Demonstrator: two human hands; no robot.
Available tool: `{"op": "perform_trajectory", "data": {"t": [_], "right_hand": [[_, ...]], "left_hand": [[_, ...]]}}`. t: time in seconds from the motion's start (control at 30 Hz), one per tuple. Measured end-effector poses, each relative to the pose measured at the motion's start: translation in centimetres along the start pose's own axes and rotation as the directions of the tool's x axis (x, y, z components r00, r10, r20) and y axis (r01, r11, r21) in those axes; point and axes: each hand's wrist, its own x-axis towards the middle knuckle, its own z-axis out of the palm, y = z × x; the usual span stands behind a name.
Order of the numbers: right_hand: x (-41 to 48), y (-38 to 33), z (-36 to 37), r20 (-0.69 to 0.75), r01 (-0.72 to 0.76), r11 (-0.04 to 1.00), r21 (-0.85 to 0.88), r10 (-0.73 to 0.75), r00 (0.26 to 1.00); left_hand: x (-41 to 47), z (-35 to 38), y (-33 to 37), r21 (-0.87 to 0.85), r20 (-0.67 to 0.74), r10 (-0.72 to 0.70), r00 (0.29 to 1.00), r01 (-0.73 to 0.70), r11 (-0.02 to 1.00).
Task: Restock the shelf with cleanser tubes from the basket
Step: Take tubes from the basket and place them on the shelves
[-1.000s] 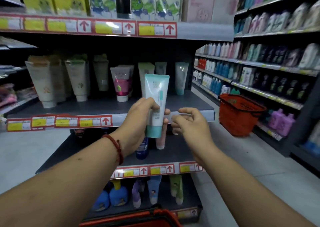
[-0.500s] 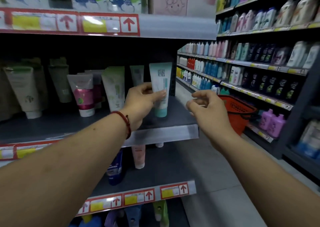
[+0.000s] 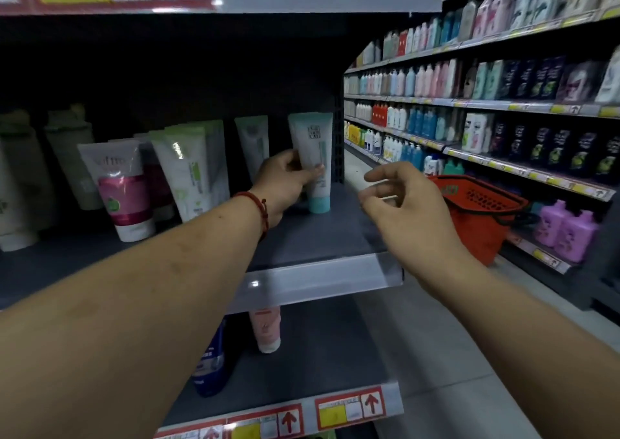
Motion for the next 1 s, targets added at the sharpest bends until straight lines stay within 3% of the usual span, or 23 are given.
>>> {"op": "perform_trajectory", "data": {"t": [0.47, 0.67, 0.9, 1.0], "right_hand": [[0.0, 1.9, 1.3, 0.014, 0.025, 0.998, -0.052, -0.025, 1.0], [-1.4, -0.4, 0.6, 0.022, 0.02, 0.986, -0.163, -0.017, 1.0], [-6.6, -6.0, 0.9, 0.087, 0.045, 0.978, -0.201, -0.028, 0.996], [-10.4, -8.1, 1.9, 0.155, 0.105, 0.963, -0.248, -0.067, 0.986]], "left_hand": [[-1.2, -0.7, 0.1, 0.052, -0.046, -0.086, 0.995, 0.089, 0.995], [-4.0, -2.5, 1.8, 0.298, -0.135, -0.014, 0.991, 0.054, 0.953], [-13.8, -6.6, 6.4, 0.35, -0.027, 0.015, 1.0, -0.004, 0.937], [-20.0, -10.6, 7.1, 0.474, 0.05, 0.039, 0.998, -0.058, 0.879]]}}
